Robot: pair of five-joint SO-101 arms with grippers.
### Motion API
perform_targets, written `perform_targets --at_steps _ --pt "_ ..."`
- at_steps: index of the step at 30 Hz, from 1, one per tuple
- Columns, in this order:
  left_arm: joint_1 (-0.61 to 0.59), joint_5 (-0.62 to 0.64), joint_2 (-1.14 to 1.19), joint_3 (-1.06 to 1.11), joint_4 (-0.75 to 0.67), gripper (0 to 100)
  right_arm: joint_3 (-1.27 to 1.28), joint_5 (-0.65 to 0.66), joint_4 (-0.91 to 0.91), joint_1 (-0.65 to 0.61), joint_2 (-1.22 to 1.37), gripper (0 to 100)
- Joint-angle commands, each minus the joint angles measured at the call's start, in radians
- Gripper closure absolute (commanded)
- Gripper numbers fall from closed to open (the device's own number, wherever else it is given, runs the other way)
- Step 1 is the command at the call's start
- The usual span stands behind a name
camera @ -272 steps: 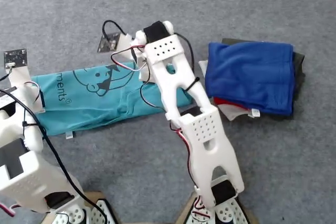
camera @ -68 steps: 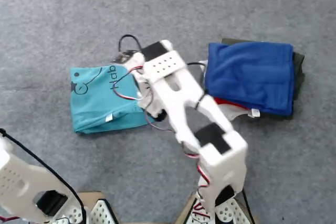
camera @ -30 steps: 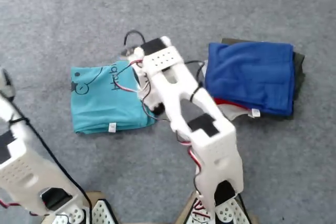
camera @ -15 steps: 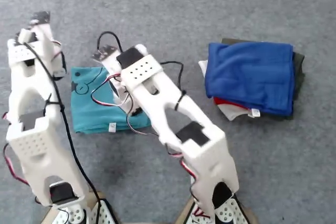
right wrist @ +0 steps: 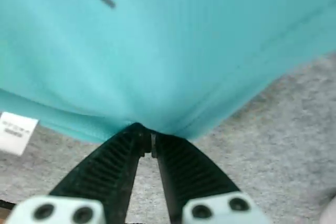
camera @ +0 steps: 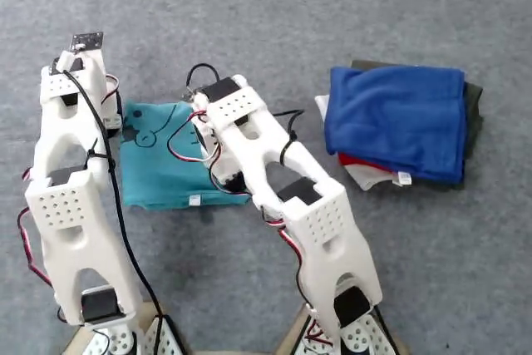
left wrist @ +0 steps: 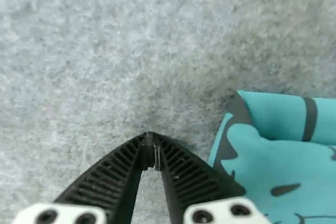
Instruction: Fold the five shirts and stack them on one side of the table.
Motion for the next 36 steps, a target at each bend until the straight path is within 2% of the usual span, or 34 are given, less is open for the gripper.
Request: perform_targets --at_steps 1,5,9,11,13,15,19,22,25,31,36 --pt "0.001 0.011 -0.012 -0.038 -0.011 97 -0.081 -0.008 0.08 0.031 -0.125 98.4" --pt "-0.05 0.009 -0.055 -0.079 0.058 97 -0.067 -0.008 0.087 0.089 -0.265 98.4" --pt "-0.104 0.008 -0.115 -0.104 0.124 97 -0.001 -0.018 0.086 0.081 -0.381 98.3" --pt "-0.136 -0.009 -0.146 -0.09 0.141 97 0.038 -0.068 0.063 0.058 -0.397 98.3" --pt "-0.16 -0.054 -0.164 -0.05 0.153 97 0.065 -0.18 0.025 0.048 -0.384 98.1" --pt "-0.189 -0.095 -0.176 0.021 0.144 97 0.076 -0.295 -0.029 0.038 -0.352 93.8" --pt "-0.28 -0.117 -0.18 0.136 0.13 97 0.067 -0.437 -0.054 0.011 -0.268 74.9" --pt "-0.343 -0.118 -0.17 0.16 0.153 97 0.039 -0.457 -0.052 -0.018 -0.2 62.6" --pt "-0.371 -0.12 -0.17 0.208 0.181 97 -0.002 -0.46 -0.052 -0.049 -0.137 56.3" --pt "-0.366 -0.216 -0.18 0.323 0.199 97 -0.133 -0.46 -0.032 -0.068 -0.058 55.7" --pt "-0.38 -0.219 -0.18 0.328 0.204 97 -0.163 -0.462 -0.009 -0.078 -0.036 55.7"
